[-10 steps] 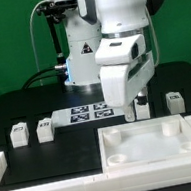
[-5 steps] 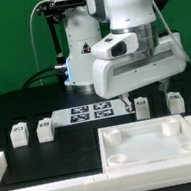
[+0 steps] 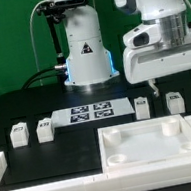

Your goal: Assemble one leg

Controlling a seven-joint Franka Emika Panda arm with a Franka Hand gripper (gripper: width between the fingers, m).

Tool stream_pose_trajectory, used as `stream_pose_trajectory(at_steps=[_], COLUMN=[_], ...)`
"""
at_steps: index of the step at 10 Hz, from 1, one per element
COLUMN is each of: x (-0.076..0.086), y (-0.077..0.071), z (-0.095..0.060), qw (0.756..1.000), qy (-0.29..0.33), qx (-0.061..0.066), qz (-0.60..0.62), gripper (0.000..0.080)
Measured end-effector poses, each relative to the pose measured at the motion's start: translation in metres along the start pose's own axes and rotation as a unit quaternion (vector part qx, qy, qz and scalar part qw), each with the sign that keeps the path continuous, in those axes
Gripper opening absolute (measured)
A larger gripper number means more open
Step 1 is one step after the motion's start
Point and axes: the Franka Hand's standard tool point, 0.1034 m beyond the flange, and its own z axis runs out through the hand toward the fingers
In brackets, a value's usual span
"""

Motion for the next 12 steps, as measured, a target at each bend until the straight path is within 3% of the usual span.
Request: stream_pose_trajectory(at_steps=[3,4,6,8,11,12], x=[-0.002,-0.009,-0.01,-0.023,-0.026,-0.024], y=[-0.002,0.003,0.018,0.018,0.01,0.007], z=[0.0,0.001,0.009,0.012,0.016,0.02], qw=[1.0,0.998,0.986,0.97,0.924,0.923], qy=[-0.012,-0.063,-0.166,-0.242,-0.381,-0.384], qx=[-0.003,-0.014,-0.013,-0.02,-0.028,-0.03], qz=[-0.009,-0.017,-0.006,-0.008,-0.007,-0.003], gripper=[0.0649,0.0649,0.0649,0.0649,0.0649,0.0649])
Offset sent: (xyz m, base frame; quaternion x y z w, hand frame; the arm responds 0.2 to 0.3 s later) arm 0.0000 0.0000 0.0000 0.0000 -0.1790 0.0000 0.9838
